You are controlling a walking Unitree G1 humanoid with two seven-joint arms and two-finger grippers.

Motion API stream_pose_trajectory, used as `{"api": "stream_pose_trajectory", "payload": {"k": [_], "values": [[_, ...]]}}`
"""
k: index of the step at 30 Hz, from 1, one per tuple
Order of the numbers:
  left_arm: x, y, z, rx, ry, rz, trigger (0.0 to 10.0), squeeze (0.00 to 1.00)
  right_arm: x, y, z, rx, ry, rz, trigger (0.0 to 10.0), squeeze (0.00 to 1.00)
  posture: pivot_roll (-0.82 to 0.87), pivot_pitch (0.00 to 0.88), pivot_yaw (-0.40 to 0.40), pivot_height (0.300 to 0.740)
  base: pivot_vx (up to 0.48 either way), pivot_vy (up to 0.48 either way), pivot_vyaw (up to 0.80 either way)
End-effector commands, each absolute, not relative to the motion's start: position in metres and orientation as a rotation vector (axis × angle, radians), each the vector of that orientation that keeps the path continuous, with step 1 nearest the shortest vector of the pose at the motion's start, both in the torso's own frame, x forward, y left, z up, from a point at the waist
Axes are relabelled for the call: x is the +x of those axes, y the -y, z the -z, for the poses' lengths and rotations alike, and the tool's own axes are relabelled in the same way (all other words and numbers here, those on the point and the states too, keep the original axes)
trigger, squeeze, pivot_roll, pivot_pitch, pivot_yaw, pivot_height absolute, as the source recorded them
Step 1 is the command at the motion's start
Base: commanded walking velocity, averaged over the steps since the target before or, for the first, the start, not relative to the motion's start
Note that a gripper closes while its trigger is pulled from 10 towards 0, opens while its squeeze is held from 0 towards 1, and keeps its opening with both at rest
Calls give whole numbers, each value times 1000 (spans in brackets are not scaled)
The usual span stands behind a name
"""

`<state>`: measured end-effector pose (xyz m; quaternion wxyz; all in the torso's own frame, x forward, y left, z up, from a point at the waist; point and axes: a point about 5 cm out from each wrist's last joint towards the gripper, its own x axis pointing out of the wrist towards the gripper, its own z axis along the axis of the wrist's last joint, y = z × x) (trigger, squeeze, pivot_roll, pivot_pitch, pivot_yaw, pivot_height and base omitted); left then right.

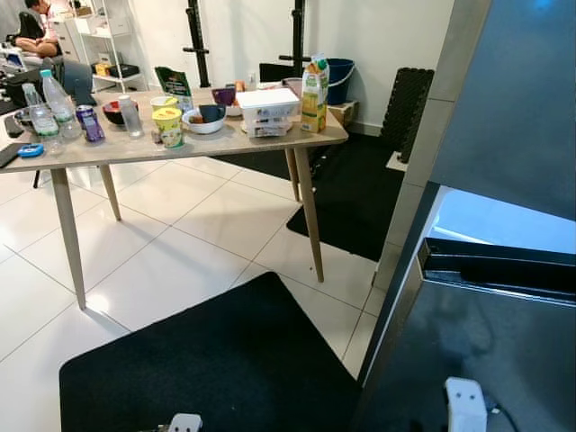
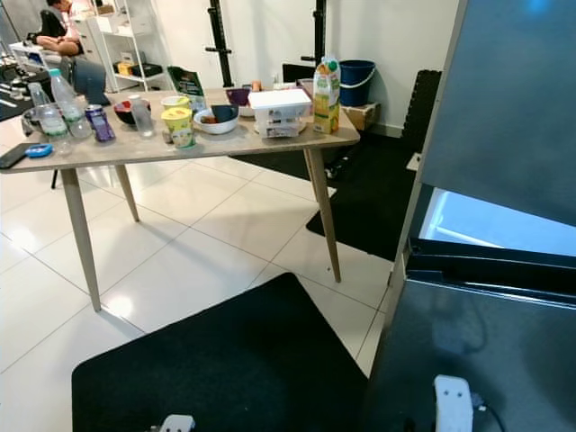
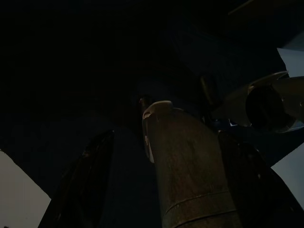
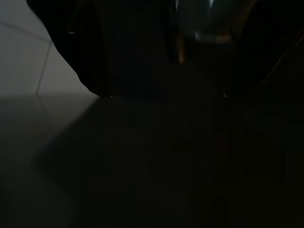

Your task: Restocking fridge

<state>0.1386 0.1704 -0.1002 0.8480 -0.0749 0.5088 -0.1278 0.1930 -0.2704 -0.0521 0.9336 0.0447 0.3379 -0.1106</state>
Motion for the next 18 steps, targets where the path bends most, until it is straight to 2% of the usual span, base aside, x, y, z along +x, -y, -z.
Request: {"api": "stream_pose_trajectory", "payload": {"k": [1,7,18], "values": [[134,-171,102,-159,-1091,270,10000,0,198,275,46,103,-641,240,10000,0,-108,14,20,740,0,0,0],[134,-170,102,-156,-1091,278,10000,0,210,282,35,128,-566,273,10000,0,-112,12,22,740,0,0,0],[132,-171,102,-151,-1095,282,10000,0,259,277,-3,148,-356,228,10000,0,-102,22,21,740,0,0,0]]}}
